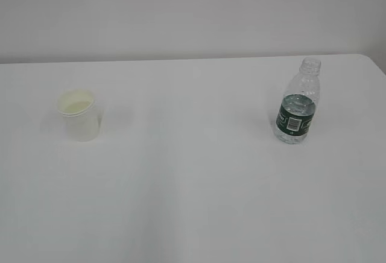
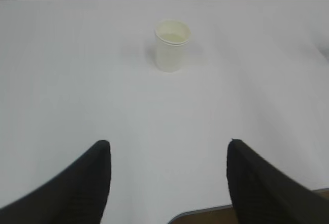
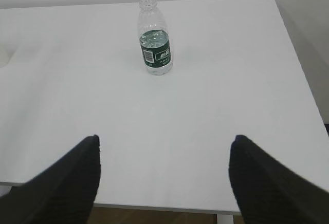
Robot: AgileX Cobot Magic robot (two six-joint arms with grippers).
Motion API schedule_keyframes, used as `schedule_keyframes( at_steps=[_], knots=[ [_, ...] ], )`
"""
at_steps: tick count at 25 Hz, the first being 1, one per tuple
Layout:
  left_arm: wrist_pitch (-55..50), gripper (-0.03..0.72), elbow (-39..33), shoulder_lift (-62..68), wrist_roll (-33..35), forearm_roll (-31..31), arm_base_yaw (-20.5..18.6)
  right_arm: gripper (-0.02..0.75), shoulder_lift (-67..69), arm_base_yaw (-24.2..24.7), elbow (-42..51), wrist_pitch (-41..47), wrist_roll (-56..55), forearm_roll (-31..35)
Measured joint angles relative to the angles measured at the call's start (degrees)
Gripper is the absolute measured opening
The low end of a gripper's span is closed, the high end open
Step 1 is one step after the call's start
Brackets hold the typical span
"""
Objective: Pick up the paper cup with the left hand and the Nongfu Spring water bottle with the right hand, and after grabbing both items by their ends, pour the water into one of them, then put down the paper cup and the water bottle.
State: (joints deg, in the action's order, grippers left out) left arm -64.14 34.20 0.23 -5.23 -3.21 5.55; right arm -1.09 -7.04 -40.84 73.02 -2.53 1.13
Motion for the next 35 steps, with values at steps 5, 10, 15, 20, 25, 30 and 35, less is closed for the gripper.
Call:
schedule_keyframes(
  at_steps=[5,10,15,20,25,30,35],
  knots=[
    [-1.1,0.485,0.04,0.0,0.14,-0.21,0.0,0.59,0.0,0.0,-0.11,0.0,0.0,0.0],
    [-1.12,0.476,0.13,0.0,0.81,-0.21,0.0,0.59,0.0,0.0,-0.11,0.0,0.0,-1.48],
    [-1.01,0.473,0.13,0.0,0.91,-0.09,0.0,0.59,0.0,0.0,2.93,0.0,0.0,-2.99],
    [0.32,0.461,-0.98,0.0,0.91,0.41,0.0,0.59,0.0,0.0,7.53,0.0,0.0,-5.83],
    [0.3,0.459,-3.16,0.0,0.95,0.41,0.0,0.59,0.0,0.0,10.09,-1.01,0.0,-7.12],
    [0.3,0.452,-3.16,0.0,1.03,1.67,0.0,0.59,0.0,0.0,10.82,-4.22,0.0,-7.82],
    [0.34,0.451,-3.72,0.0,1.03,2.66,0.0,0.59,0.0,0.0,11.91,-6.13,0.0,-7.93]
  ],
)
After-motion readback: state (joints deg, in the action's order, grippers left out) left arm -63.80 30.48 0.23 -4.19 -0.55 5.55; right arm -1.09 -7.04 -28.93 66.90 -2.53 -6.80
